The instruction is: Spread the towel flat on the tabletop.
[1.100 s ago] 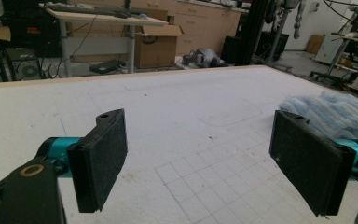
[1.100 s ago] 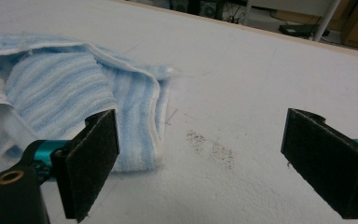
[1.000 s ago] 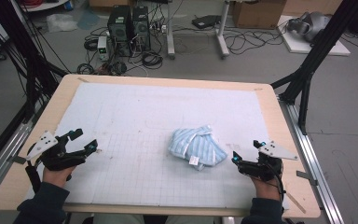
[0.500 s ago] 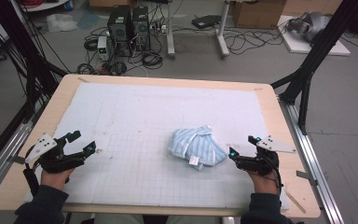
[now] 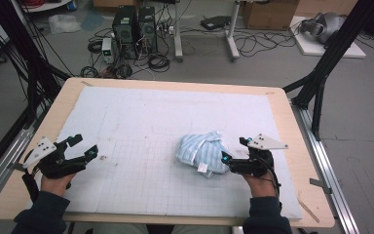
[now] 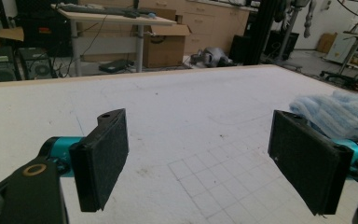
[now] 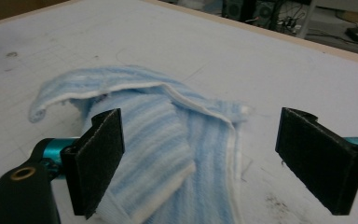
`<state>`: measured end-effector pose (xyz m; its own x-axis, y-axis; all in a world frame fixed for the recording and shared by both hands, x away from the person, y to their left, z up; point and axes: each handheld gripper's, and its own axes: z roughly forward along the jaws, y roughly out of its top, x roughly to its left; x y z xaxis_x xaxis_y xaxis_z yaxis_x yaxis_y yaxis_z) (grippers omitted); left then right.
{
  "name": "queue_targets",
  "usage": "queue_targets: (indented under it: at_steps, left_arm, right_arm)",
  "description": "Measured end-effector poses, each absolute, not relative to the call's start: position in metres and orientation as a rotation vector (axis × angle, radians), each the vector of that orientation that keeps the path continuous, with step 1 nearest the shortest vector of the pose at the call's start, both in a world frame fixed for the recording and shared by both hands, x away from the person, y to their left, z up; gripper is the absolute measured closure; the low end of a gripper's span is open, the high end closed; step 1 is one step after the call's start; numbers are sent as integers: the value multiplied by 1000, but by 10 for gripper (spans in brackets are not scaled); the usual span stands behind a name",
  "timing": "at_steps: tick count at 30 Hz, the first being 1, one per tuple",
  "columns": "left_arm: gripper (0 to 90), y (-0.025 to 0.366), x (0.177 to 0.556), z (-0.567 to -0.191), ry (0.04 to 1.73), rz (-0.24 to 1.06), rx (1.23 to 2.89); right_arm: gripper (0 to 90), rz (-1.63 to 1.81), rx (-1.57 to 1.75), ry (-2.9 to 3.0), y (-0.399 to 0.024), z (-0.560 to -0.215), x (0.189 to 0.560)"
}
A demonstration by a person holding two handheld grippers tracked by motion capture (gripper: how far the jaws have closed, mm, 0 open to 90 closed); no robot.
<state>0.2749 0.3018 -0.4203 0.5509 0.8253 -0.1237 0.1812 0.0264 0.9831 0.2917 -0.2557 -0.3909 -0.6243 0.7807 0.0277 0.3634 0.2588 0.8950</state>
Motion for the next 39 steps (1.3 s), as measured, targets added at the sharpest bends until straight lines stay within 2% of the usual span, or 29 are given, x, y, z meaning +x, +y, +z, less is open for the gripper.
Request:
queue_targets:
  at_steps: [14,19,22,29,30,34,37,39]
  left_arm:
    - [205,295,278,-421,900,600,1507]
    - [209,293,279,-421,897,593,1512]
    - [209,294,281,-422,901,591,1510]
    - [211,291,280,-423,896,582,1524]
    - [211,291,281,-423,898,581,1525]
    - [214,289,282,-424,892,576,1532]
    - [215,288,283,-424,894,572,1533]
    - [216,289,283,-424,898,573,1527]
  right_arm:
    - [258,1326,930,2226,-216,-378,305]
    - [392,1299,931,2278,-193,-374,322]
    - [442,1260,912,2331,-179,-375,334]
    - [502,1043,887,2465,-153,-392,346]
    - [529,1013,903,2483,-152,-397,348]
    - [743,1001,892,2537,-150,-403,348]
    - [817,1020,850,2528,-150,-398,343]
    - [833,1066,857,2514,-154,-394,342]
